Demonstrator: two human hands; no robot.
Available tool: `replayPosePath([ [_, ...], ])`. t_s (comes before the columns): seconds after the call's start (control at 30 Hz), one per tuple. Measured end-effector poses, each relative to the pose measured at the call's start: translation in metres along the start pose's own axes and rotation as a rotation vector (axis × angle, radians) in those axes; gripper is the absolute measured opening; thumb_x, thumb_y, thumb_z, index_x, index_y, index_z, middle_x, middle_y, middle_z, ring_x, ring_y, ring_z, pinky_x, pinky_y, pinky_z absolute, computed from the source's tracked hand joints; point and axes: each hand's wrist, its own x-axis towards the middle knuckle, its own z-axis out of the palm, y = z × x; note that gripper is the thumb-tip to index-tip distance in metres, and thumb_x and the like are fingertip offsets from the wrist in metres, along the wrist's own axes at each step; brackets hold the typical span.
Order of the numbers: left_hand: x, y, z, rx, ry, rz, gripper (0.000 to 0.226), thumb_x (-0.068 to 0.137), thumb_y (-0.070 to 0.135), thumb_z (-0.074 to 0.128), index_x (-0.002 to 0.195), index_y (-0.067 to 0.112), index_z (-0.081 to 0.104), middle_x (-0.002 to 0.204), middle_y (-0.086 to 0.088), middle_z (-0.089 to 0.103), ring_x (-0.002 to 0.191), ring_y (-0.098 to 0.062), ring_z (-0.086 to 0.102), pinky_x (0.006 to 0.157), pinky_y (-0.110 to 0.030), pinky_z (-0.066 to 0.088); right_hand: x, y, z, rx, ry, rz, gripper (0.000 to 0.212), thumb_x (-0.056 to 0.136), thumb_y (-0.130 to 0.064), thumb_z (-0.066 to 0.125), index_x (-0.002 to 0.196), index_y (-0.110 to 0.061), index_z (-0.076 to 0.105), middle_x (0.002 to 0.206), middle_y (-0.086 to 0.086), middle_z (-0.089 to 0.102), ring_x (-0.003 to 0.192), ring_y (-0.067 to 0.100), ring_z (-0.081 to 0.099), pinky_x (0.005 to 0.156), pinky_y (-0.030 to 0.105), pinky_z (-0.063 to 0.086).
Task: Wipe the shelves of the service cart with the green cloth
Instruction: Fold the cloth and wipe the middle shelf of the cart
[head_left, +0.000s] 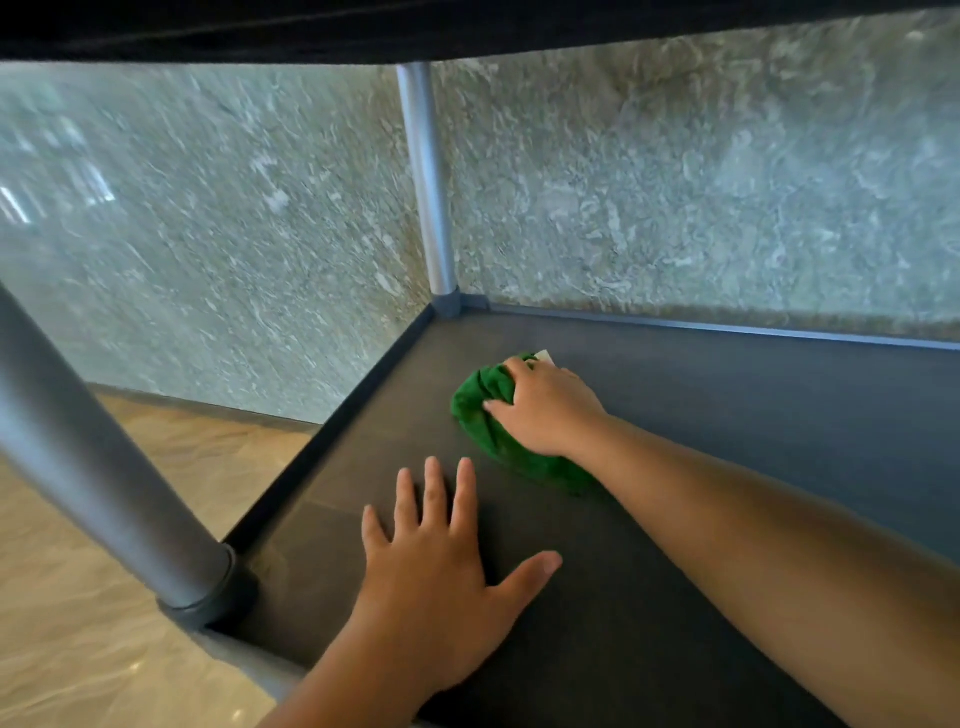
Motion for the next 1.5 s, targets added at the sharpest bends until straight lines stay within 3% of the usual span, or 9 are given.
replayPosePath([
  [0.27,0.014,0.001,-0.008,-0.046,-0.115,-0.06,0.123,0.055,0.099,0.008,0.152,0.032,-0.027,0.163,0.0,-0.028,0.149,-0.025,-0.026,0.118,-0.058,-0.007,0.096,0.022,-0.002,0.04,0.064,0.24,0.067,0.099,-0.057,0.042,0.154,-0.02,0.028,0.149,0.016,0.045,0.134,0.037,0.044,0.104,0.045,0.04],
  [0.37,0.018,0.001,-0.008,-0.038,-0.148,-0.063,0.117,0.066,0.1,0.019,0.152,0.035,-0.027,0.162,0.0,-0.03,0.148,-0.025,-0.028,0.118,-0.059,-0.008,0.11,0.026,-0.001,0.053,0.08,0.27,0.074,0.096,-0.062,0.045,0.155,-0.021,0.026,0.15,0.015,0.044,0.136,0.038,0.042,0.105,0.045,0.042],
  [0.5,0.021,0.001,-0.006,-0.027,-0.135,-0.073,0.117,0.066,0.1,0.02,0.154,0.035,-0.023,0.163,0.0,-0.028,0.149,-0.026,-0.026,0.118,-0.059,-0.007,0.109,0.024,0.001,0.022,0.063,0.26,0.089,0.089,-0.073,0.047,0.157,-0.023,0.022,0.153,0.013,0.041,0.137,0.038,0.041,0.104,0.044,0.043],
  [0.8,0.017,-0.003,-0.004,-0.072,-0.047,-0.064,0.128,0.062,0.102,0.02,0.156,0.024,-0.018,0.166,-0.003,-0.019,0.151,-0.028,-0.02,0.119,-0.061,-0.003,0.057,0.007,0.01,-0.006,0.035,0.069,0.092,0.084,-0.077,0.051,0.155,-0.022,0.03,0.156,0.008,0.04,0.139,0.031,0.041,0.111,0.042,0.037],
  [1.03,0.015,-0.008,-0.009,-0.366,0.122,-0.057,0.129,0.056,0.099,0.01,0.157,0.022,-0.015,0.168,-0.002,-0.009,0.153,-0.024,-0.012,0.12,-0.058,0.001,-0.039,-0.005,0.012,0.019,-0.045,-0.164,0.074,0.087,-0.069,0.056,0.145,-0.025,0.042,0.144,0.002,0.049,0.129,0.024,0.048,0.106,0.042,0.043],
  [1.17,0.015,-0.012,-0.011,-0.468,0.176,-0.036,0.129,0.055,0.101,0.006,0.158,0.024,-0.009,0.168,0.0,-0.002,0.154,-0.022,-0.008,0.121,-0.058,0.002,-0.101,-0.008,0.008,0.112,-0.147,-0.321,0.044,0.086,-0.06,0.056,0.122,-0.034,0.054,0.121,-0.013,0.055,0.111,0.01,0.053,0.098,0.039,0.047],
  [1.27,0.014,-0.013,-0.014,-0.52,0.177,-0.036,0.127,0.059,0.099,0.01,0.159,0.022,-0.003,0.168,-0.001,0.002,0.154,-0.022,-0.004,0.121,-0.057,0.002,-0.146,-0.015,0.0,0.128,-0.211,-0.453,0.049,0.089,-0.055,0.06,0.132,-0.034,0.052,0.133,-0.017,0.049,0.119,0.006,0.046,0.105,0.029,0.038],
  [1.4,0.012,-0.014,-0.017,-0.631,0.209,-0.077,0.121,0.062,0.091,0.016,0.159,0.02,0.005,0.167,-0.003,0.01,0.154,-0.021,0.0,0.122,-0.055,0.004,-0.184,-0.017,-0.005,0.158,-0.275,-0.542,0.044,0.093,-0.051,0.061,0.129,-0.027,0.058,0.142,-0.011,0.048,0.128,0.007,0.042,0.114,0.025,0.026],
  [1.5,0.009,-0.009,-0.016,-0.587,0.171,-0.063,0.118,0.063,0.089,0.012,0.159,0.021,0.003,0.167,-0.002,0.008,0.154,-0.021,-0.003,0.123,-0.053,0.001,-0.178,-0.016,-0.004,0.124,-0.247,-0.564,0.044,0.094,-0.049,0.06,0.134,-0.031,0.054,0.146,-0.016,0.045,0.136,0.005,0.038,0.121,0.027,0.01],
])
